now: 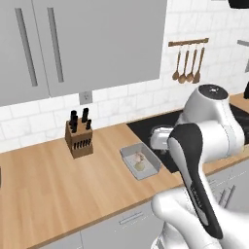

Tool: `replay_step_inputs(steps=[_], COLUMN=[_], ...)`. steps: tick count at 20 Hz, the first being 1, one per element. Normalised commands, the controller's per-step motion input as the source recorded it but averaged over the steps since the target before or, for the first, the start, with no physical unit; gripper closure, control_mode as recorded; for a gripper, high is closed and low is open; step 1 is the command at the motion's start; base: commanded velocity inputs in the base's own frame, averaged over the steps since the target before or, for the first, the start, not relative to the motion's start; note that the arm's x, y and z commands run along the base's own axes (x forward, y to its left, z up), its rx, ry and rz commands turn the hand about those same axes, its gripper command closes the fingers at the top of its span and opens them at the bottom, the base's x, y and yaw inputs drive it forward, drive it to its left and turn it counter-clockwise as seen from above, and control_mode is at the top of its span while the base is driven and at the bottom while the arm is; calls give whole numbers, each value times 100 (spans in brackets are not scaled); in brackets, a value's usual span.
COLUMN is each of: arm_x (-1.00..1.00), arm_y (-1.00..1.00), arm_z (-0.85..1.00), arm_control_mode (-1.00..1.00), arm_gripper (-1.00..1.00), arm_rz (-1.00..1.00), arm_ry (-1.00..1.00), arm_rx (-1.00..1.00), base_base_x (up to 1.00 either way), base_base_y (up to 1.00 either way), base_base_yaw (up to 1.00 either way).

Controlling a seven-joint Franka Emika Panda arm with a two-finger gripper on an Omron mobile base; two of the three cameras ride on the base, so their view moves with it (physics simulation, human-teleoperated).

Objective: Take the meat container that has the shrimp and place it on the second highest rack of the freezer. Then take the vegetable container that has the garlics and place it on the highest rack of the freezer.

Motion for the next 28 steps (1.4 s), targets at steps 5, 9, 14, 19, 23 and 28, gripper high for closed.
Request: replay_step_inputs(steps=[5, 9, 14, 19, 23, 28], arm_x=[98, 69, 61, 64, 62, 54], arm_y=[-29, -4, 0, 0, 0, 0], arm_z=[-100, -99, -72, -52, -47, -43], arm_control_mode=[-100, -100, -100, -100, -100, -100], arm_gripper=[-100, -100, -100, -100, -100, -100], arm_rz=[-18, -31, -27, -10, -11, -11], arm_ry=[25, 9, 5, 7, 1, 4], arm_rx=[20, 6, 0, 0, 0, 1], base_base_x=[0, 0, 0, 0, 0, 0], base_base_y=[0, 0, 0, 0, 0, 0], base_base_yaw=[0, 0, 0, 0, 0, 0])
